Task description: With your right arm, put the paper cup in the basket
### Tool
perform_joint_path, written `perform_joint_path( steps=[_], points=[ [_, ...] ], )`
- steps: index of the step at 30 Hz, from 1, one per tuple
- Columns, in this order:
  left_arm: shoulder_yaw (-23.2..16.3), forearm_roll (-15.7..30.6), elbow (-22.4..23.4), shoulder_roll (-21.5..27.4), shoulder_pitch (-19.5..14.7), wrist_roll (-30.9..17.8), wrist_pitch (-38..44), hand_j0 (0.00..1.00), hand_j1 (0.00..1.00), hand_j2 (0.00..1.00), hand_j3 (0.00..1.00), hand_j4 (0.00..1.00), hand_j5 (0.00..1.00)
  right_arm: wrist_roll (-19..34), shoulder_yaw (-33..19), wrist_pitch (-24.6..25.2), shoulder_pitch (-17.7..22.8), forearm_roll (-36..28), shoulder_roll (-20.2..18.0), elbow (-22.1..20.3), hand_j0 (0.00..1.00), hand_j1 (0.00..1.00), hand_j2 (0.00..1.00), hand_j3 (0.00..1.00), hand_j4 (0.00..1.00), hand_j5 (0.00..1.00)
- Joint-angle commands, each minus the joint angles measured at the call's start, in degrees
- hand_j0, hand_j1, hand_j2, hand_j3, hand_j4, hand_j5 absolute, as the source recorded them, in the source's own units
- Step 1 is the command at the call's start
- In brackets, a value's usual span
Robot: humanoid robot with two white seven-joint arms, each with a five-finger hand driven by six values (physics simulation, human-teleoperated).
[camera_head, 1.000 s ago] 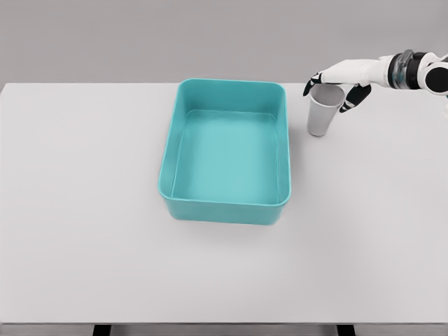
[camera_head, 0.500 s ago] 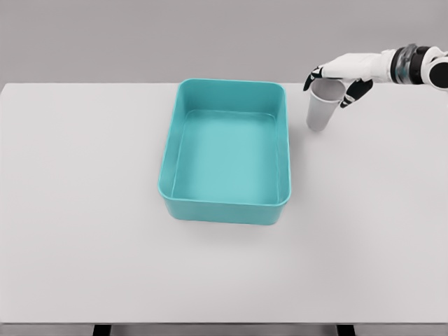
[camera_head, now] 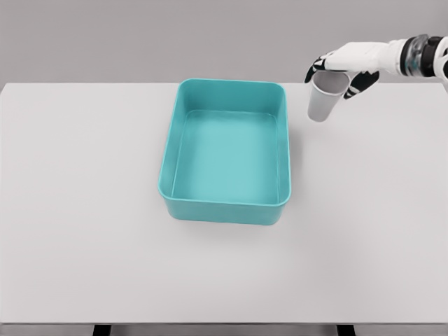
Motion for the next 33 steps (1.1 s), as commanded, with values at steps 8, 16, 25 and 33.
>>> perform_joint_path(
  steps=[8,16,25,33],
  points=[
    [0.0,0.0,0.0,0.0,0.0,0.0,0.0,1.0,1.0,1.0,1.0,1.0,1.0,0.0,-0.1,0.2,0.0,-0.5,-2.7,-6.4,0.71,0.71,0.71,0.71,0.71,0.71],
    [0.0,0.0,0.0,0.0,0.0,0.0,0.0,1.0,1.0,1.0,1.0,1.0,1.0,0.0,-0.1,0.2,0.1,-0.7,-3.5,-10.1,0.72,0.72,0.72,0.72,0.72,0.72],
    [0.0,0.0,0.0,0.0,0.0,0.0,0.0,1.0,1.0,1.0,1.0,1.0,1.0,0.0,-0.2,0.2,-0.1,-1.9,-3.4,-10.5,0.72,0.72,0.72,0.72,0.72,0.72],
    [0.0,0.0,0.0,0.0,0.0,0.0,0.0,1.0,1.0,1.0,1.0,1.0,1.0,0.0,-0.3,0.2,-0.9,-2.9,-3.2,-11.8,0.72,0.72,0.72,0.72,0.72,0.72]
  ],
)
